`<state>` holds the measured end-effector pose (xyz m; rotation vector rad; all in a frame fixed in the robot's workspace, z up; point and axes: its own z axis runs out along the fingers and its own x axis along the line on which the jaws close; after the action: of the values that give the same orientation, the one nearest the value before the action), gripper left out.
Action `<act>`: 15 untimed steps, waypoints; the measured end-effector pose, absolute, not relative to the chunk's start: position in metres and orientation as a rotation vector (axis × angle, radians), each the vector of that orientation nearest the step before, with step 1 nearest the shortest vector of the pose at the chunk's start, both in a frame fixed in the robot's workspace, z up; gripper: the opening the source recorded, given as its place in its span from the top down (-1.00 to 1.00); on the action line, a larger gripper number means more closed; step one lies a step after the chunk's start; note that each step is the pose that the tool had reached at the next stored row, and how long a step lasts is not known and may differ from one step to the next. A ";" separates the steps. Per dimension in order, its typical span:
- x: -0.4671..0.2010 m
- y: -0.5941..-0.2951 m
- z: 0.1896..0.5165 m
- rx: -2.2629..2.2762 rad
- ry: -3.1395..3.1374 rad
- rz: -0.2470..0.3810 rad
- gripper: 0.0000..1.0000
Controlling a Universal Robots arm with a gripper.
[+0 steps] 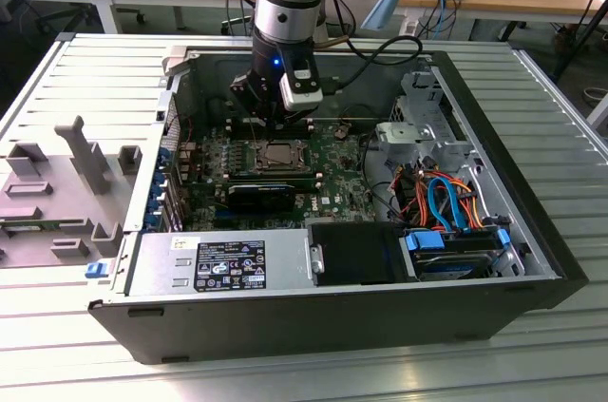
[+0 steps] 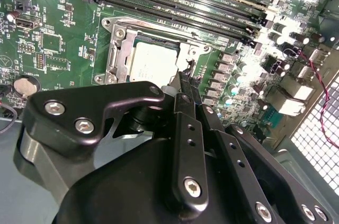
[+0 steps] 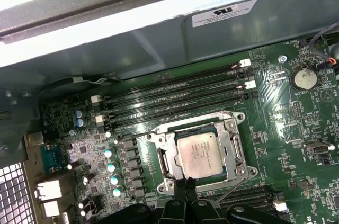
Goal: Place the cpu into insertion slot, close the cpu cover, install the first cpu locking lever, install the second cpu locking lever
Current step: 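Install the first cpu locking lever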
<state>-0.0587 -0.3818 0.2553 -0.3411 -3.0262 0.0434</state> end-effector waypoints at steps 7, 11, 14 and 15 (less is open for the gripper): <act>-0.059 -0.382 0.255 -0.329 -3.028 0.044 0.79; -0.059 -0.382 0.255 -0.324 -3.028 0.044 0.79; -0.059 -0.382 0.255 -0.318 -3.029 0.045 0.79; -0.059 -0.382 0.255 -0.317 -3.029 0.045 0.79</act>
<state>-0.0587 -0.3818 0.2553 -0.3168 -3.0290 0.0446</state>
